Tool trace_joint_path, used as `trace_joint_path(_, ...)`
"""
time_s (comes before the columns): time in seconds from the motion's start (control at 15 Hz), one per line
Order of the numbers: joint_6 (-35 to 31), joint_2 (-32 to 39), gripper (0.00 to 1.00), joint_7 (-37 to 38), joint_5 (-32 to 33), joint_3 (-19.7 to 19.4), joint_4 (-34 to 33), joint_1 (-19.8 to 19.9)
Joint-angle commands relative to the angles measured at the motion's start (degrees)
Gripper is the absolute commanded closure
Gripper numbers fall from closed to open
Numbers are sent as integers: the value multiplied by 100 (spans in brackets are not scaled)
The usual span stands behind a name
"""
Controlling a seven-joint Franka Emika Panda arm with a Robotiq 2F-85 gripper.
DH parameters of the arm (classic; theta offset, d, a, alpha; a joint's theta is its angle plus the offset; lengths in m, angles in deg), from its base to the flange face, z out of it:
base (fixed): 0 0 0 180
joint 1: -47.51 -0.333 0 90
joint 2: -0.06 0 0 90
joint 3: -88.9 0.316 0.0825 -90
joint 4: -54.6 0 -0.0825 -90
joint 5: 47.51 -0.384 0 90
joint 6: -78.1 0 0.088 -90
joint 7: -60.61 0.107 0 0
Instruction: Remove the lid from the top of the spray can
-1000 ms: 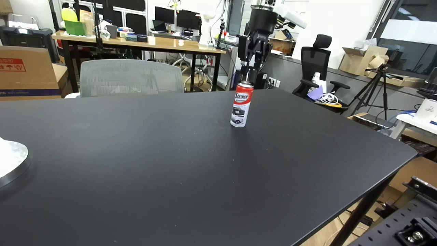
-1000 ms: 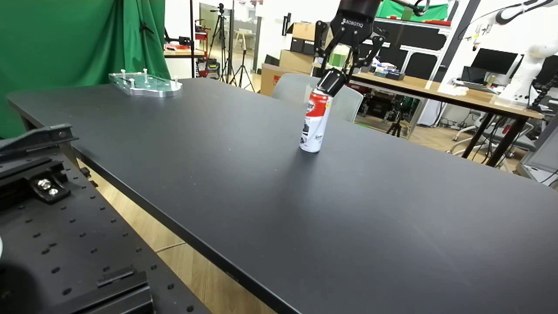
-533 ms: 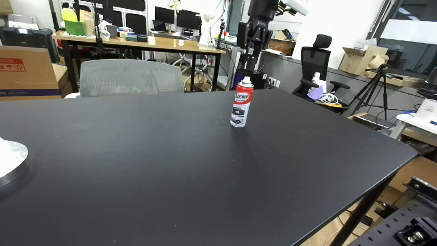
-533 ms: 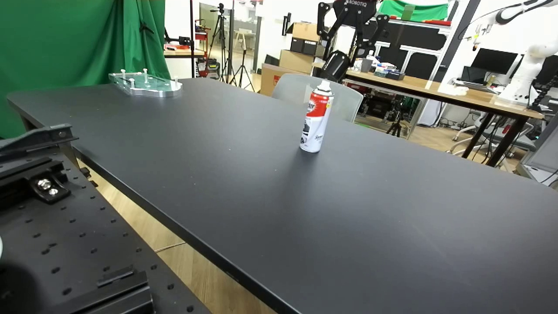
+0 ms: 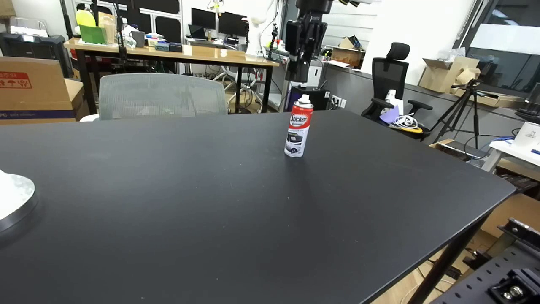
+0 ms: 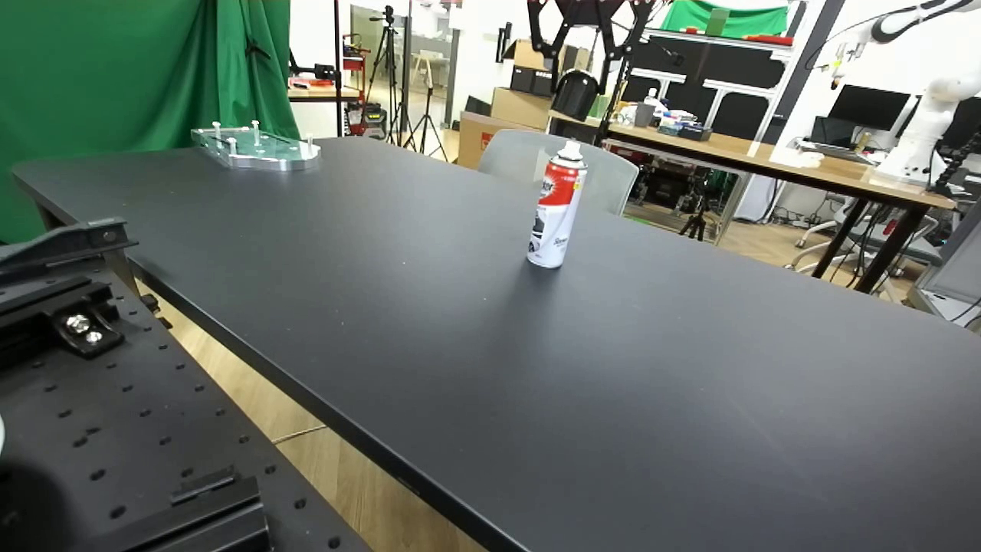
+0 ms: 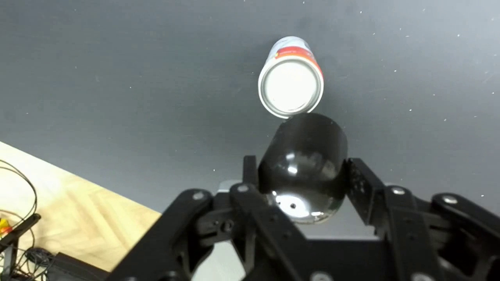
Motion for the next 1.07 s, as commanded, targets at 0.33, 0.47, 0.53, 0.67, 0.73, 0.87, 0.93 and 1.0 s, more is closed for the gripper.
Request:
trace_joint_path(0.33, -1118, -750, 66, 945, 1162, 163, 1789, -534)
trace_joint_path(0.47, -1281, -679, 66, 1278, 1581, 146, 1968, -612)
trace_joint_path(0.53, -1343, -599, 66, 1483, 1799, 113, 2005, -628)
trace_joint_path(0.67, -1320, -494, 66, 1671, 1929, 97, 2056, -619)
trace_joint_path(0.73, -1229, -483, 41, 1330, 1701, 166, 1944, -604)
trace_joint_path(0.87, -1229, -439, 41, 1369, 1734, 148, 1991, -603)
trace_joint_path(0.93, -1229, -429, 41, 1379, 1747, 142, 1992, -602)
trace_joint_path(1.0, -1274, -504, 66, 1505, 1869, 102, 2025, -599)
